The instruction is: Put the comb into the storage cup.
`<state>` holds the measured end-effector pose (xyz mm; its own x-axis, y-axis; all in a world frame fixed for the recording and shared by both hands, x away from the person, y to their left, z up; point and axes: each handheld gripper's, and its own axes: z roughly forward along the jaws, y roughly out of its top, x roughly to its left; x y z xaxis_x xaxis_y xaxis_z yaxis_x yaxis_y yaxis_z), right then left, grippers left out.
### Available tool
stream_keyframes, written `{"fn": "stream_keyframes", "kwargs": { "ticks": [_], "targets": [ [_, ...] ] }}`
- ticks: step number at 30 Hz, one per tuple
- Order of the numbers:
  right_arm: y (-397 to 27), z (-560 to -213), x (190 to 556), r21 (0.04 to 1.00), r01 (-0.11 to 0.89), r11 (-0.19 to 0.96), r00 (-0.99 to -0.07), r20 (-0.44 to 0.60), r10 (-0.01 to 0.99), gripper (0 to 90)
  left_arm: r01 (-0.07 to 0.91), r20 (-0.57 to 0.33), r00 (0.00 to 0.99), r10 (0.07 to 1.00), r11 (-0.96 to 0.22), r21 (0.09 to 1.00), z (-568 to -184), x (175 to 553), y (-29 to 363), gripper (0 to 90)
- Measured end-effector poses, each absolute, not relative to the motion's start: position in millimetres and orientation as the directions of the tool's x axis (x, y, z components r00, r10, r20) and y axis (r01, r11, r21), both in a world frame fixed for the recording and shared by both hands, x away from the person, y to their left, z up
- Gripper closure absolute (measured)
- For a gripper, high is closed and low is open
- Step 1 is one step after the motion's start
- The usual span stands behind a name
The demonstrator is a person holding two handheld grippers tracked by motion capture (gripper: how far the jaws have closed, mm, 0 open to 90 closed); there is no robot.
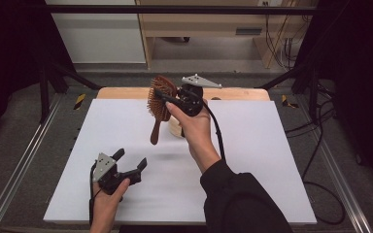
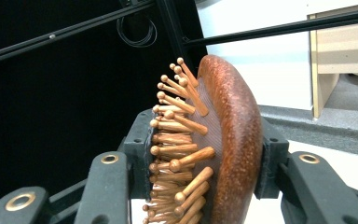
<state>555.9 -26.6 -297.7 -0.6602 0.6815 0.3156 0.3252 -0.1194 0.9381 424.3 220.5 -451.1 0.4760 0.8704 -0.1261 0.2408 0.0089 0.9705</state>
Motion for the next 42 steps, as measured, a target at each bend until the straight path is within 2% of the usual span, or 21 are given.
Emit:
{"fn": "stream_keyframes", "kwargs": {
  "ticks": [42],
  "targets": [
    [-34,-296,576,0.942,0.299,-0.153,-0.658,0.32,0.682,51.5,0.197,-0.087,0.49,0.867,-0.013,0.98,-454,429,222,4.7]
  ]
}}
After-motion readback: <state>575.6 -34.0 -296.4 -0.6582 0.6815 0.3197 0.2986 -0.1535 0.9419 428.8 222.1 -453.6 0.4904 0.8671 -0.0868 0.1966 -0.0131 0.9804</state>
